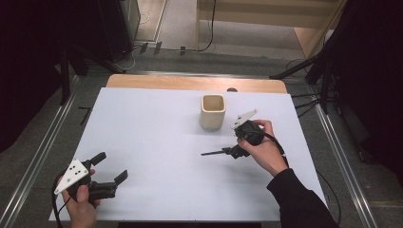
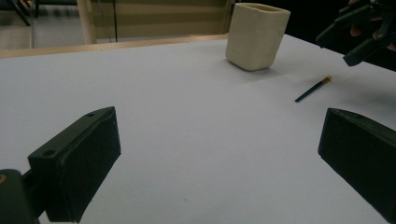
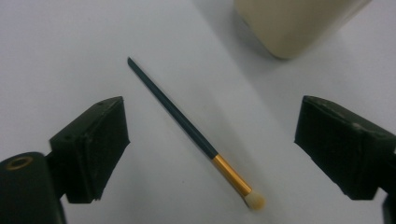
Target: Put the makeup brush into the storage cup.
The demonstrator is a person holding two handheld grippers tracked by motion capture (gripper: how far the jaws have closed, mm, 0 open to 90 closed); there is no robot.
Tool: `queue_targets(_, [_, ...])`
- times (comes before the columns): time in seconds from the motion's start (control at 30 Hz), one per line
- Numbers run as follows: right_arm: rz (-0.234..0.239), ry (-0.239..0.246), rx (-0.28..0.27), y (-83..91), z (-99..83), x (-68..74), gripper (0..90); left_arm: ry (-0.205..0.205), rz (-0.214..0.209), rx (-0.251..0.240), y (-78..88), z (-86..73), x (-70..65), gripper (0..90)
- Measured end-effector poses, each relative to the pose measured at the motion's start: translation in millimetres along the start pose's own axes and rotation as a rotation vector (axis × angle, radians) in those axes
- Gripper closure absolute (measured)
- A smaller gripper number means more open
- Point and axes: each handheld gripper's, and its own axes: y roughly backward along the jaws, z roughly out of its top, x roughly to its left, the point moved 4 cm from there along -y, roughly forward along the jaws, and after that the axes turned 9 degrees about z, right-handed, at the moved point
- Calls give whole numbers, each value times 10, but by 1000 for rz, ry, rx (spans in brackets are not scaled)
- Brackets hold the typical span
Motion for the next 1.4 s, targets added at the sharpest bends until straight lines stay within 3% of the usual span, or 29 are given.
queue_targets(0.17, [13, 5, 90, -112, -20, -36, 171, -8, 0, 3, -3, -2, -7, 0])
queue_targets(0.27, [17, 13, 117, -163, -23, -51, 249, -10, 0, 6, -7, -4, -12, 0])
queue_targets(0.37, [53, 4, 135, -207, -27, -40, 284, -15, 0, 8, -12, -6, -18, 0])
queue_targets(0.53, [14, 34, 198, -288, -34, -32, 372, -19, -3, 12, -18, -10, -21, 0])
queue_targets(0.73, [35, 59, 230, -336, -28, 0, 493, -17, -2, 14, -22, -14, -17, 0])
queue_targets(0.87, [3, 82, 276, -374, -57, 2, 523, -15, -1, 14, -25, -15, -21, 0])
queue_targets(0.93, [-6, 80, 284, -378, -66, -8, 576, -16, -1, 14, -26, -16, -24, 0])
queue_targets(0.97, [-2, 83, 276, -380, -65, -18, 649, -19, -1, 16, -25, -16, -22, 0])
queue_targets(1.07, [48, 117, 281, -392, -83, -17, 801, -16, 1, 18, -31, -18, -24, 0])
queue_targets(1.13, [63, 127, 275, -391, -96, -12, 845, -17, 0, 21, -32, -18, -30, 0])
queue_targets(1.23, [35, 86, 275, -398, -93, 25, 848, -19, -7, 24, -37, -20, -44, 0])
queue_targets(1.3, [-2, 104, 277, -399, -93, 55, 849, -25, -16, 33, -55, -25, -71, 0])
queue_targets(1.4, [-15, 95, 249, -387, -121, 70, 850, -27, -21, 29, -71, -23, -93, 0])
